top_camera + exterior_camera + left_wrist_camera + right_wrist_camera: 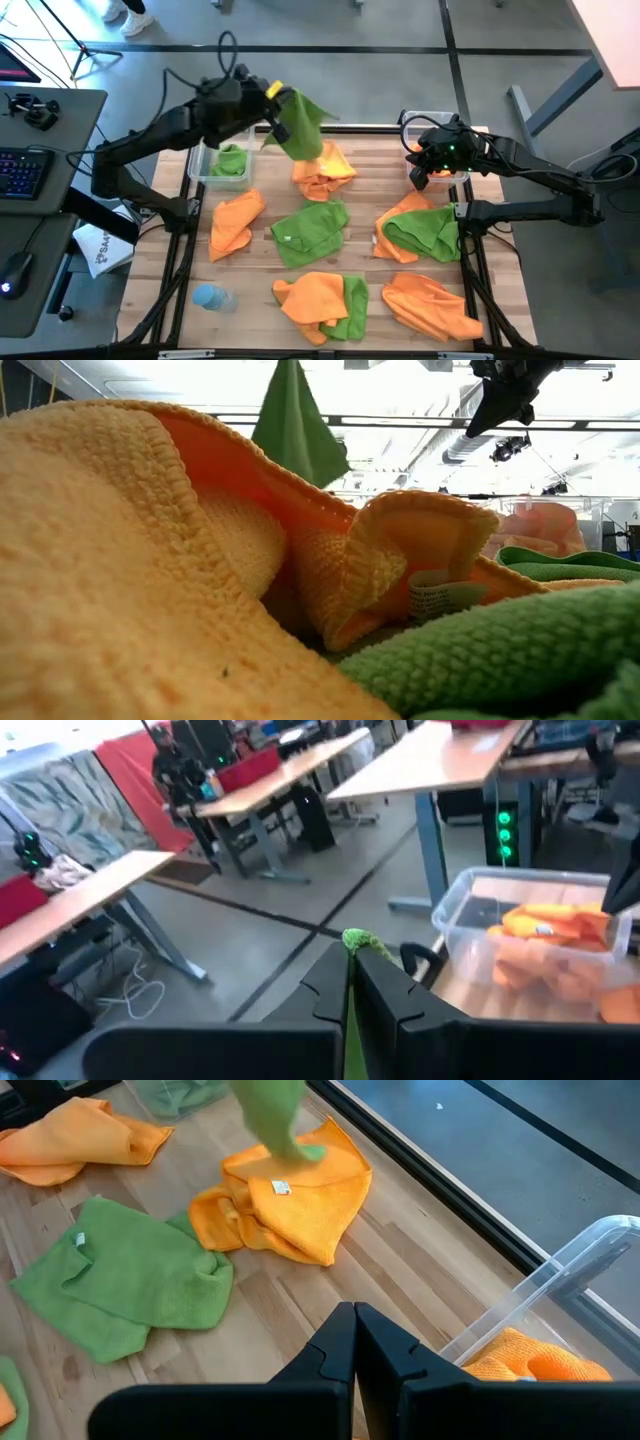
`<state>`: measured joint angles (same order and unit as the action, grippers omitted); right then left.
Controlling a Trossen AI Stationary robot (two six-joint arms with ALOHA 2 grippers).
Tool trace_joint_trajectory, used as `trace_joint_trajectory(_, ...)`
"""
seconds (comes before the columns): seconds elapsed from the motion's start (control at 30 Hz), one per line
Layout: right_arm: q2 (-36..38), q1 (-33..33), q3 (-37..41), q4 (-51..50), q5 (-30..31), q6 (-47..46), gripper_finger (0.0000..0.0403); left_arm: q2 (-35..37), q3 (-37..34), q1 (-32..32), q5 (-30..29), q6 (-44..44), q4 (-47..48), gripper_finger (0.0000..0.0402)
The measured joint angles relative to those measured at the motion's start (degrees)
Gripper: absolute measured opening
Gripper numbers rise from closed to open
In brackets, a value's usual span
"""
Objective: Sort microfiber towel by color & place in baskets
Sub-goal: Put the green microfiber towel into the left transparent bin
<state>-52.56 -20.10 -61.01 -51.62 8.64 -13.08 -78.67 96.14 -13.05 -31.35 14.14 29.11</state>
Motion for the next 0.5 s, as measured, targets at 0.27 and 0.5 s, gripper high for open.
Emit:
trace_joint_trajectory(0.27, 0.0, 0.0, 0.0, 0.0, 0.0, 0.0, 0.0, 2.2, 0.0, -0.1, -3.7, 6.6, -7.0, 0.0)
trace_joint_trajectory(0.5, 0.0, 0.0, 0.0, 0.0, 0.0, 0.0, 0.0, 4.0, 0.0, -0.1, -18.4, 27.6, -17.7, 0.0)
